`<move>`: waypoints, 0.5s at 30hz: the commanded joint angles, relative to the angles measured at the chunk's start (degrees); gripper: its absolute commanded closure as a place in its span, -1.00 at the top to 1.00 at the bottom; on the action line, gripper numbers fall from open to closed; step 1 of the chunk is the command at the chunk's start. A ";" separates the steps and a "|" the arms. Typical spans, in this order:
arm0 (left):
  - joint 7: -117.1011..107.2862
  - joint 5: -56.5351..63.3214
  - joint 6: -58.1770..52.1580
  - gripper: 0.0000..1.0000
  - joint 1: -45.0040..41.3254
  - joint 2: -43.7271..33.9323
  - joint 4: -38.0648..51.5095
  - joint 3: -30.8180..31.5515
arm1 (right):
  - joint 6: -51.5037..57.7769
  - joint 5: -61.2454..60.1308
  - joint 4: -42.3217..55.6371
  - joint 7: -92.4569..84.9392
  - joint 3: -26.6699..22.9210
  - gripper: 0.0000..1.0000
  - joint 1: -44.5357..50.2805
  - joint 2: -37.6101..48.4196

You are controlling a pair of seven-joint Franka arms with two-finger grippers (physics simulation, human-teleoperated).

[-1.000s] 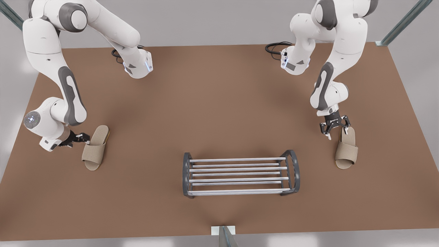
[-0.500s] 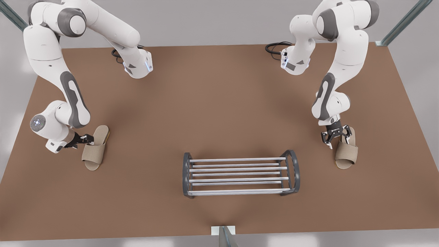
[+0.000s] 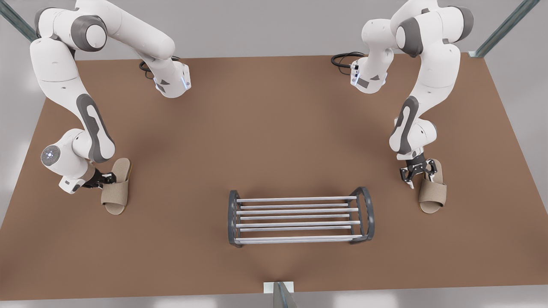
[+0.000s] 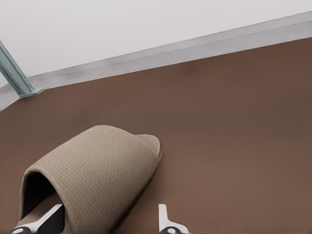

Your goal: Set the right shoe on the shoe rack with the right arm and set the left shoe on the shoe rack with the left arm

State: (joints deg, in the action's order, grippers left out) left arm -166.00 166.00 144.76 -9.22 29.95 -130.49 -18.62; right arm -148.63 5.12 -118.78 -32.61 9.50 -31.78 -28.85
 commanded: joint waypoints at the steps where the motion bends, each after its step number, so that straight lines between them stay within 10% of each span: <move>1: -68.75 14.08 0.09 0.76 -0.01 -0.06 0.06 0.07 | -0.26 0.24 0.04 -0.61 -0.01 -0.09 0.05 0.02; 4: -69.54 14.08 0.61 0.62 -0.01 -0.15 0.68 0.51 | 0.18 0.24 0.04 -0.61 -0.01 -0.57 0.23 0.11; 15: -69.54 14.08 1.58 0.52 0.34 1.87 4.63 1.04 | 19.68 -5.03 8.74 1.15 5.80 -0.57 0.32 8.11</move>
State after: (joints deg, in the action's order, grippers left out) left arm -166.00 166.00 146.09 -8.76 31.58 -126.07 -17.54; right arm -137.07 0.87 -110.67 -33.71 14.98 -31.35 -21.10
